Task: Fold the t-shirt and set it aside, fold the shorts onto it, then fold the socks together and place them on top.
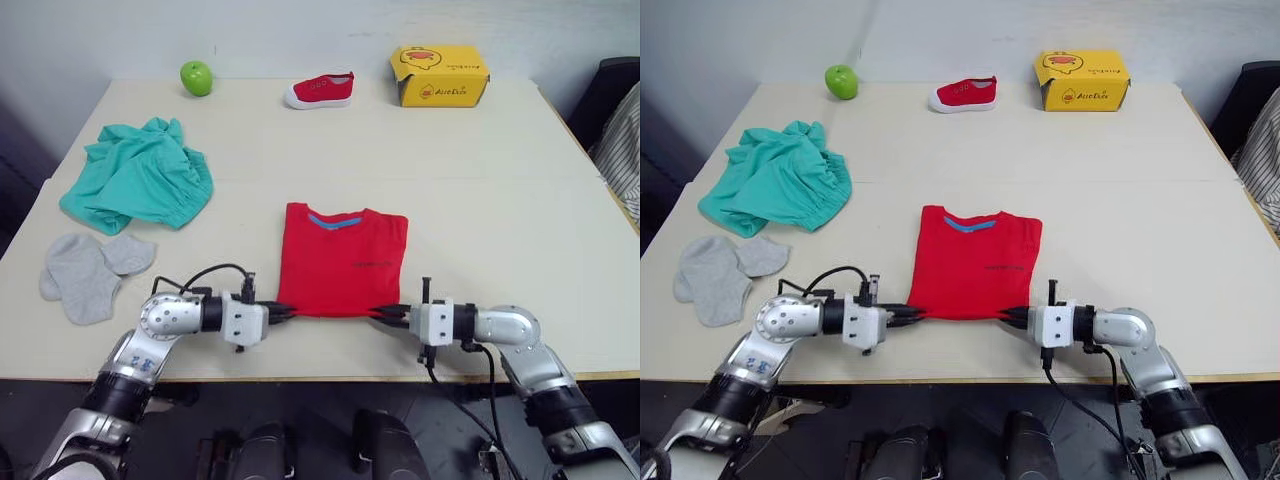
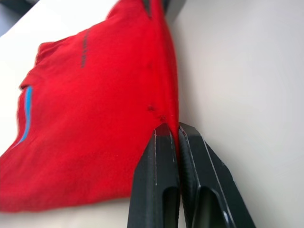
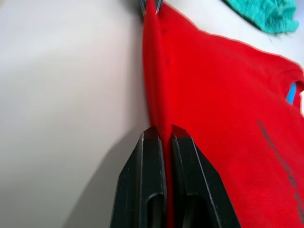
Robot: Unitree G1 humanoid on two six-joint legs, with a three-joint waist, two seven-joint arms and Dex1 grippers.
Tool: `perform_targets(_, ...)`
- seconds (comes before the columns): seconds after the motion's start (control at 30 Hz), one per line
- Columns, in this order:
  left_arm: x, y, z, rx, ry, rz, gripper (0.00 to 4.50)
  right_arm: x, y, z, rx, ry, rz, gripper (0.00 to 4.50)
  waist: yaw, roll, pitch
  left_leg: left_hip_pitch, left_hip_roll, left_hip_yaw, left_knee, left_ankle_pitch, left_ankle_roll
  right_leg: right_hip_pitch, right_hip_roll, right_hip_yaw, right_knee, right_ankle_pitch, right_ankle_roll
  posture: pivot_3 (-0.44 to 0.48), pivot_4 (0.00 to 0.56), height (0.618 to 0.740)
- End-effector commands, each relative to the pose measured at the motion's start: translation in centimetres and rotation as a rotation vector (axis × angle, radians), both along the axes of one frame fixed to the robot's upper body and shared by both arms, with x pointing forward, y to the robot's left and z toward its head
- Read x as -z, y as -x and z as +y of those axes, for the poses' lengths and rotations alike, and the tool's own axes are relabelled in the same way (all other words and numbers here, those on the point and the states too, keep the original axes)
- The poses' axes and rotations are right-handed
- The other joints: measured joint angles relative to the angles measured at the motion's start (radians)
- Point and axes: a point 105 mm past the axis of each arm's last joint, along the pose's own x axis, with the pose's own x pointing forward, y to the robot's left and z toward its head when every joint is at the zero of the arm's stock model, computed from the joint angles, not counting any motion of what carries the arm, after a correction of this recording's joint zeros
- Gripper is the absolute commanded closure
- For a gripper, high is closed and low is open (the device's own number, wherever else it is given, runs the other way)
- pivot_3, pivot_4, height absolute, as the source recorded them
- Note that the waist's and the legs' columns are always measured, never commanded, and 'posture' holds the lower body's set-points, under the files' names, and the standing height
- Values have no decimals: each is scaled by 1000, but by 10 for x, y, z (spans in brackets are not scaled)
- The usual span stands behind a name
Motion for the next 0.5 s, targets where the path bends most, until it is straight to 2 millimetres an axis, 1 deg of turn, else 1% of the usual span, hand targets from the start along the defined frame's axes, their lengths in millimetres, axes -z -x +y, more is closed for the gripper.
perform_targets(0.03,-3,15,14,-29,-12,24,4476,-9,13,-7,11,-11,-4,4500,2,0,0,0,0,0,0,0,0,0,0,0,0,0,0,0,150,740)
perform_targets(0.17,-3,27,20,-67,-6,55,4476,2,32,-9,4,4,59,4500,7,0,0,0,0,-1,0,-1,1,0,-1,0,0,0,0,0,150,740)
perform_targets(0.23,0,35,22,-92,12,136,4476,7,38,-9,11,3,91,4500,9,0,0,0,0,-1,0,-1,1,0,-1,0,-1,0,0,0,150,740)
perform_targets(0.3,1,42,21,-93,37,188,3981,8,39,-9,41,-33,135,4500,9,0,0,0,1,-1,0,-2,1,0,0,0,-1,0,0,0,150,740)
perform_targets(0.33,2,46,20,-88,43,210,3821,9,41,-9,44,-44,158,4500,9,0,0,0,1,-1,0,-2,1,0,0,0,0,0,-1,0,150,740)
perform_targets(0.37,1,49,21,-86,52,217,3464,8,44,-8,30,-49,174,4243,9,0,0,0,1,-1,0,-2,1,0,0,0,0,0,-1,0,150,740)
perform_targets(0.47,-3,52,25,-116,94,234,2613,2,52,-7,-12,-56,214,3411,15,0,0,1,1,-1,0,-2,1,0,-1,0,-1,0,-1,0,150,740)
perform_targets(0.5,-5,52,27,-126,105,242,2229,0,53,-7,-17,-60,223,2997,18,0,0,1,1,-1,0,-3,1,0,0,0,-2,-1,-1,0,150,740)
